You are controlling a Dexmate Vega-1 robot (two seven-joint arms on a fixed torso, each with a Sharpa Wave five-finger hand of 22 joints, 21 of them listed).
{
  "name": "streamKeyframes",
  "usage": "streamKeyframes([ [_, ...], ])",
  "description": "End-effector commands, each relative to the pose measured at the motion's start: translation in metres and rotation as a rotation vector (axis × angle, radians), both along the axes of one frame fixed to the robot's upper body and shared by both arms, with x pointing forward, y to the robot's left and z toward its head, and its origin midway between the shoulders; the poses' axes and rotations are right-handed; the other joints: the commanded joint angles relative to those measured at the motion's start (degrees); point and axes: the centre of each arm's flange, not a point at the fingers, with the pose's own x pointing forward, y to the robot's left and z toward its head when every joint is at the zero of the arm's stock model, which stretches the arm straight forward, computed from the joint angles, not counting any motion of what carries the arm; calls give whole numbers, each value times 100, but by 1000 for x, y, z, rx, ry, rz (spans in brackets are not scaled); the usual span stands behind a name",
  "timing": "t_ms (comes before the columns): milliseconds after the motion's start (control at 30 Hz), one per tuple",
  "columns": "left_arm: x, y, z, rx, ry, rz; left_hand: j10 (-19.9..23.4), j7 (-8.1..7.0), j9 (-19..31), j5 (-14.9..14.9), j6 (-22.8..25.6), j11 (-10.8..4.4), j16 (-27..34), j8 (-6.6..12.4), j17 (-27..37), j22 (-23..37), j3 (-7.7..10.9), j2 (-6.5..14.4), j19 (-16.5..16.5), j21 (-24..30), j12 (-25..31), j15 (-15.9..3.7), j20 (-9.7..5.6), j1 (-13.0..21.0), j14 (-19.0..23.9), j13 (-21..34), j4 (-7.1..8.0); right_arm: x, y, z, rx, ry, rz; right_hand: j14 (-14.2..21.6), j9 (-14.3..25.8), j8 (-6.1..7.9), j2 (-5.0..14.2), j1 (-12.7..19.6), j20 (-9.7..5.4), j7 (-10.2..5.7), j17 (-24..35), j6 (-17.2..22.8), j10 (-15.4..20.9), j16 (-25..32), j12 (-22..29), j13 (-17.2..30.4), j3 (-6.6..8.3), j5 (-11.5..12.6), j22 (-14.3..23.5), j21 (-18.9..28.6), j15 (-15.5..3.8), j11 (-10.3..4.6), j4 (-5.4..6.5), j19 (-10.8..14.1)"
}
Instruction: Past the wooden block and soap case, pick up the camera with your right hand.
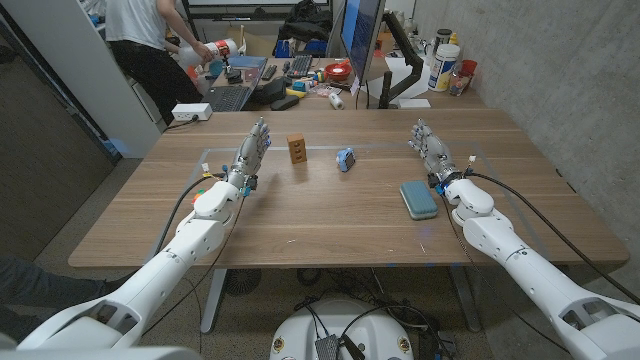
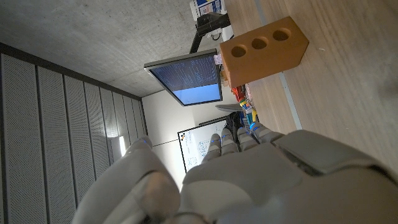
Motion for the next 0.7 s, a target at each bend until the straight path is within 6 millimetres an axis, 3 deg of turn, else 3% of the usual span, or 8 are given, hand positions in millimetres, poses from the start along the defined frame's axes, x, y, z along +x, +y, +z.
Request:
streamKeyframes([
  [33, -3, -1, 1, 17, 10, 15, -39, -17, 28, 43, -30, -4, 40, 41, 22, 11, 36, 26, -28, 34, 41, -29, -280, 60, -26, 6, -8, 2, 2, 1, -5, -5, -32, 96, 10, 37, -1, 55, -162, 21, 25, 42, 112, 38, 44, 13, 51, 24, 11, 13, 19, 16, -21, 76],
  [200, -2, -2, 1, 18, 13, 10, -37, -20, 28, 54, -30, 12, 38, 41, 21, 11, 35, 37, -31, 34, 42, -31, -266, 69, -30, 6, -15, 1, 4, 4, -14, -25, -42, 233, 23, 100, 81, 209, -163, -12, 13, 246, 348, 35, 107, 19, 122, 26, 14, -16, -22, -19, -128, 225],
  [700, -1, -2, -2, 0, 26, 2, -24, -16, 29, 75, -25, 2, 38, 42, 21, 12, 34, 67, -39, 32, 47, -21, -242, 92, -24, 6, -29, -1, 4, 15, -61, -65, -43, 416, 29, 106, 99, 315, -186, -87, 18, 339, 523, 47, 137, 21, 156, 3, 18, -46, -98, -93, -225, 393],
])
